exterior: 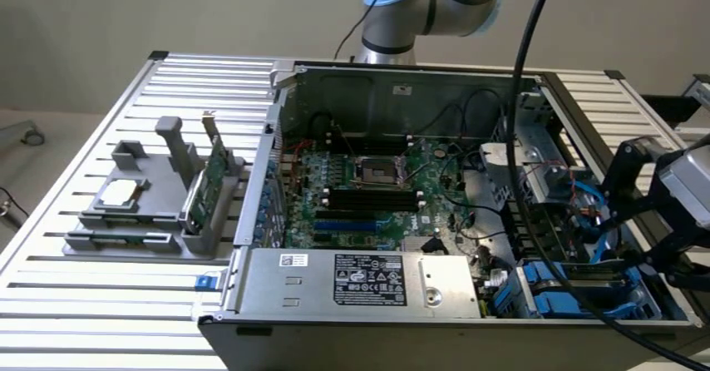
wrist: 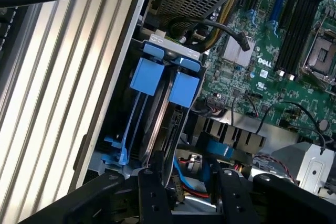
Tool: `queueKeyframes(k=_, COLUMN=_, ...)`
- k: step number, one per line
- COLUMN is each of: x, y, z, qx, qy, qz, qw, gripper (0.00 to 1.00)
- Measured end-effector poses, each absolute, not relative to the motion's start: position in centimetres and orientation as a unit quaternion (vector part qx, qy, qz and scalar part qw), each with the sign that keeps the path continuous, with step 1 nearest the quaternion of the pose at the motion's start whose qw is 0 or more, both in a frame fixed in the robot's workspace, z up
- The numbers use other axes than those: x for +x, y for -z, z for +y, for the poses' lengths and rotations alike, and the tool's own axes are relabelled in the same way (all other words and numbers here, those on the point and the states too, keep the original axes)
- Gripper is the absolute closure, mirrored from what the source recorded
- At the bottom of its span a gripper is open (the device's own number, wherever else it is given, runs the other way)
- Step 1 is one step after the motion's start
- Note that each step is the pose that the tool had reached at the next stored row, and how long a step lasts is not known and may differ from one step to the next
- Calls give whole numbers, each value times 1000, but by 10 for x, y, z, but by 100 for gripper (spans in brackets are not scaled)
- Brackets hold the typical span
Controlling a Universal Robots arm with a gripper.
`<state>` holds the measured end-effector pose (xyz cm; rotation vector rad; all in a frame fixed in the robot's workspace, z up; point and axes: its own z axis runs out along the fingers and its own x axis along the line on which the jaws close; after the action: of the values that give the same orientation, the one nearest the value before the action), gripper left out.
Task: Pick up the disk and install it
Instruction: 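Insert the first disk wire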
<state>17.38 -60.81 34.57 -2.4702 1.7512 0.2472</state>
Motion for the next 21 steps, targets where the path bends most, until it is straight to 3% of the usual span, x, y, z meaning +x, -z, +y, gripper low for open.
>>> queueKeyframes(k=8, x=177, y=-342, z=-608, qx=-828, qy=-85, qz=551, qw=53, gripper=57)
queueKeyframes(k=21, x=188, y=-341, z=-608, qx=-848, qy=-105, qz=515, qw=76, gripper=57)
